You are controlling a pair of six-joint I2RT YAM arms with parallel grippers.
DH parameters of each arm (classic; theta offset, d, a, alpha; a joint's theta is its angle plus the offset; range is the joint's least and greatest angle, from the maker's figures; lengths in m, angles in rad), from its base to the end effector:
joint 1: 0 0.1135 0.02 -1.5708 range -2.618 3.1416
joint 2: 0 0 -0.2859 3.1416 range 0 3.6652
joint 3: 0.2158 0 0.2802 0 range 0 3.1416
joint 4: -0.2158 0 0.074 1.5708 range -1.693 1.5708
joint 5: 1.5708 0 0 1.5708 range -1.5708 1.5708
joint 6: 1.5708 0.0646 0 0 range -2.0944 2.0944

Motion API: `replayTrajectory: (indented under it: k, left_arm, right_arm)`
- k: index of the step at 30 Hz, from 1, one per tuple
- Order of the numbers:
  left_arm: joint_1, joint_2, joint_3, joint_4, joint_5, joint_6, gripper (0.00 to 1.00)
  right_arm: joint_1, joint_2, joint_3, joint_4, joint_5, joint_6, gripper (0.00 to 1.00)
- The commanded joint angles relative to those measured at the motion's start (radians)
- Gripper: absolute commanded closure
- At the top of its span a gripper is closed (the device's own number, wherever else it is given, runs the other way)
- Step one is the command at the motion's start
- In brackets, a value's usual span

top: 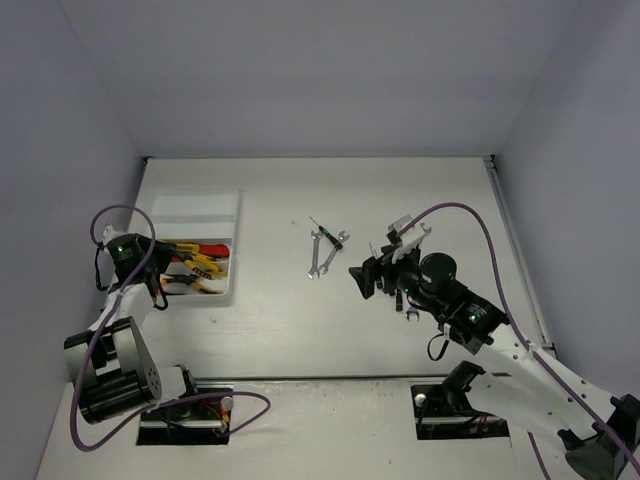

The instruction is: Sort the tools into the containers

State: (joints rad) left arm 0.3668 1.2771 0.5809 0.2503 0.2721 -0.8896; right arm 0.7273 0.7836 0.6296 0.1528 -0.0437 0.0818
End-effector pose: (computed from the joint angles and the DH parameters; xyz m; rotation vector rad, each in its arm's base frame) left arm 0.2943 0.0945 0.1989 -1.0586 1.7576 -0.6033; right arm 0.1742 0.1588 0.3324 -0.5444 1.5169 0.6658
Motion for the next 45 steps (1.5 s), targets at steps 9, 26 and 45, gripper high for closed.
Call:
replayTrajectory:
  k: [9, 26, 45]
  left_arm:
    - [0.000, -0.176, -0.127, 0.196, -0.056, -0.032, 0.66]
    - [-0.049, -0.499, 0.093, -0.479, -0.153, 0.147, 0.46]
    - [-0.806, -0.093, 0.523, -0.703, -0.255, 0.272, 0.46]
  right_arm:
    - [-0.001, 0.009, 0.013, 0.071, 0.030, 0.004, 0.10]
    - [-0.006, 0.057, 0.061, 0.010, 0.270, 0.082, 0.13]
    - [-0.205, 0.221, 0.112, -0.079, 0.185, 0.214, 0.25]
